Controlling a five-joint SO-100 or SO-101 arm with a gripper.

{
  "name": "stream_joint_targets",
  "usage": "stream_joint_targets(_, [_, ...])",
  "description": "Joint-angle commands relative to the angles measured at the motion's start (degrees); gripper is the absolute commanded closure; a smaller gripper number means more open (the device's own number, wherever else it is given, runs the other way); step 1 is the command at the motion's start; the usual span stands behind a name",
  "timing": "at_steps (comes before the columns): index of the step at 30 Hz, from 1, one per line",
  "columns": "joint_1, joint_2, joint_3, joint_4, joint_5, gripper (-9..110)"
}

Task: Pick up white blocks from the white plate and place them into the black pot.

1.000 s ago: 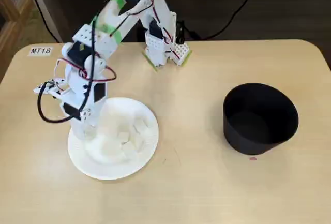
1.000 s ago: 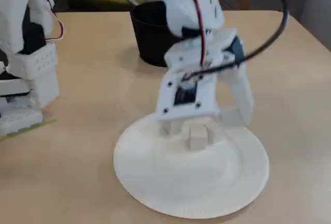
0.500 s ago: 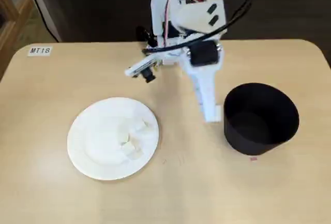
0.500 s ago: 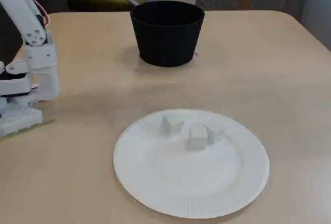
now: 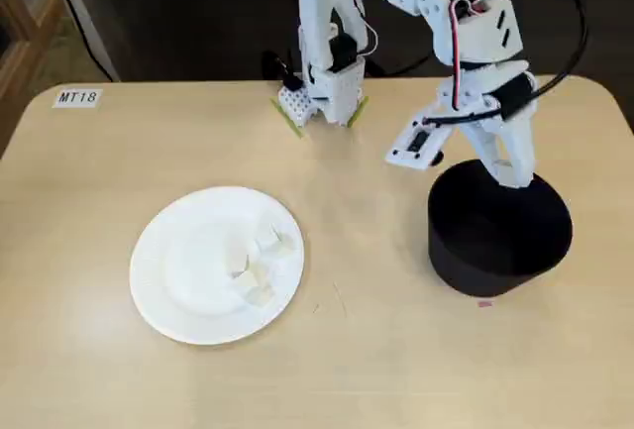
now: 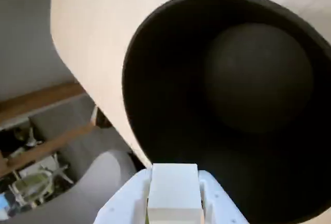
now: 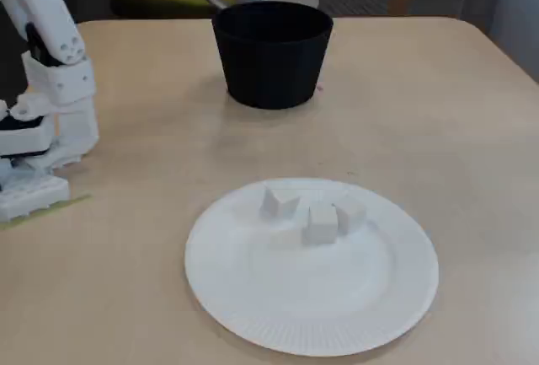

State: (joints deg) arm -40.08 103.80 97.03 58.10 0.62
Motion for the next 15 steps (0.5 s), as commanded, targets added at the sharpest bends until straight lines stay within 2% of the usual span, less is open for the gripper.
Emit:
stream_joint_targets(1, [-0.44, -1.76, 0.00, -1.76, -1.41, 92])
stream_joint_targets(2, [-0.26, -2.11, 0.18, -1.85, -2.90, 81])
stream_joint_targets(3, [0.09, -2.37, 0.26, -2.20, -3.69, 75])
stream_joint_targets(10, [5.45, -3.25, 0.18, -3.25, -5.71, 69])
stream_joint_targets(11, [6.68, -2.90, 0.09, -2.46, -5.98, 73])
stream_joint_targets(15, [15.38, 0.88, -0.88, 4.66, -6.59, 104])
